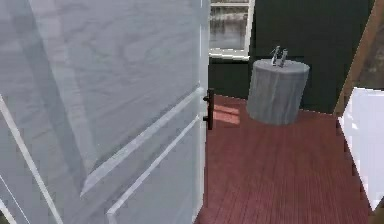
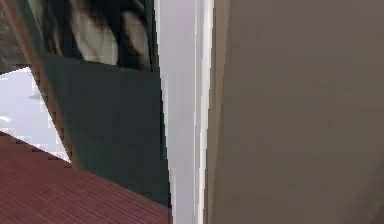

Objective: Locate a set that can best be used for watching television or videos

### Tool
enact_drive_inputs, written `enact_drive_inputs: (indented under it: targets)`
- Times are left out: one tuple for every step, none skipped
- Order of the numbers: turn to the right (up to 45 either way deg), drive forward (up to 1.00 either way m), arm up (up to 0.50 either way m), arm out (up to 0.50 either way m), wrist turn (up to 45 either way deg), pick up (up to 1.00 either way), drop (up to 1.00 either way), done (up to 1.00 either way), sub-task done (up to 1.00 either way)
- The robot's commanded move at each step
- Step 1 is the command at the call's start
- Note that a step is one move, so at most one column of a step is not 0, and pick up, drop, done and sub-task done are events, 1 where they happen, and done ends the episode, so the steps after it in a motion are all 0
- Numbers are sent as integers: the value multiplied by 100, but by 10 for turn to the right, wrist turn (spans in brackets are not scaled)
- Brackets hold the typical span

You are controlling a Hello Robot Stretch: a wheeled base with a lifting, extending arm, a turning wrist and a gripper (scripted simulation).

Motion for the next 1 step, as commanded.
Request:
enact_drive_inputs:
  targets:
    - [270, 0, 0, 0, 0, 0, 0, 0, 0]
